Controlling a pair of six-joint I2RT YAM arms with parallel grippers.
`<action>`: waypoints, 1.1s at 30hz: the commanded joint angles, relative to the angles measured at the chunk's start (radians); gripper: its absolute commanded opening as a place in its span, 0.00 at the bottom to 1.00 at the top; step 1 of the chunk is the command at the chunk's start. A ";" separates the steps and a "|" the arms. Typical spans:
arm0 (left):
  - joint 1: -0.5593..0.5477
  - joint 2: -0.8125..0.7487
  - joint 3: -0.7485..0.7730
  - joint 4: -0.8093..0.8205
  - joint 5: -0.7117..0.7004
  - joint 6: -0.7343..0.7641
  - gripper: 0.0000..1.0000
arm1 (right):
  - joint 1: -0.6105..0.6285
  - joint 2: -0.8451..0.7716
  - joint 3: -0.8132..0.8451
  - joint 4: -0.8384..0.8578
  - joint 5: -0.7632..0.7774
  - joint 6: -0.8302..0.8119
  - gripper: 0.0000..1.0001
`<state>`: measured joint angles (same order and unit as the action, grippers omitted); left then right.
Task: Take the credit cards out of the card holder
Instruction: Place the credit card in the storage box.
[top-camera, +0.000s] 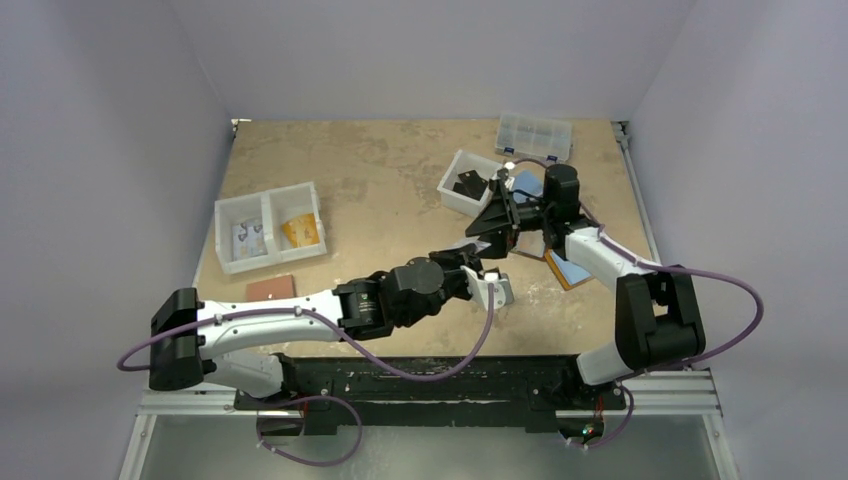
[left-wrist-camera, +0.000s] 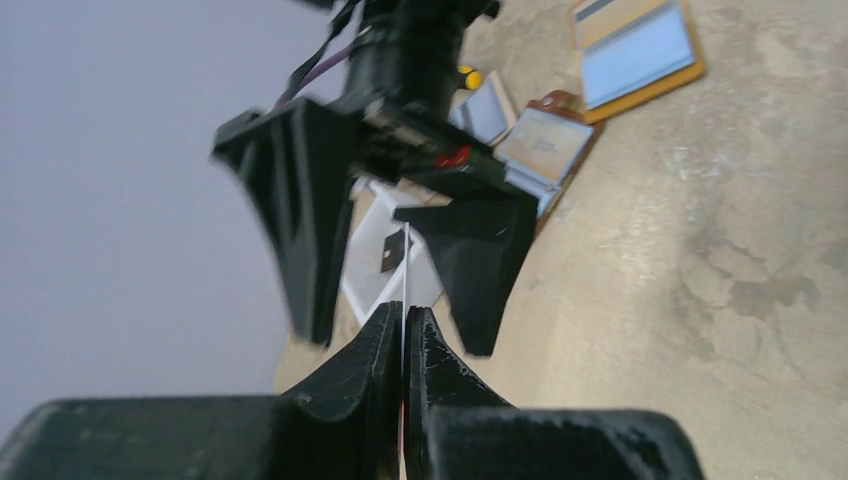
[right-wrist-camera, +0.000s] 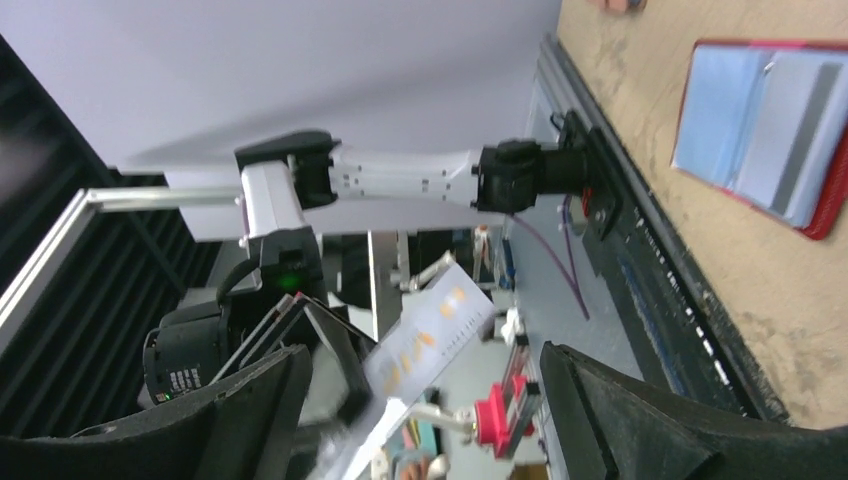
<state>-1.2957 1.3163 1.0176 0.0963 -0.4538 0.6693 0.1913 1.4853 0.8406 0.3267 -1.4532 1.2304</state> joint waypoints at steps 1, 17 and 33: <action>-0.023 0.024 0.026 0.050 0.091 0.004 0.00 | 0.051 0.000 0.011 0.051 -0.008 0.016 0.95; -0.022 -0.018 -0.038 0.076 0.075 -0.055 0.00 | 0.054 0.002 -0.002 0.054 0.016 0.011 0.25; 0.025 -0.173 -0.113 -0.003 0.064 -0.741 0.79 | 0.038 -0.010 0.010 0.062 0.012 -0.127 0.00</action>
<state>-1.3121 1.2541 0.9386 0.0834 -0.3645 0.3065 0.2398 1.4868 0.8360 0.3676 -1.4307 1.2064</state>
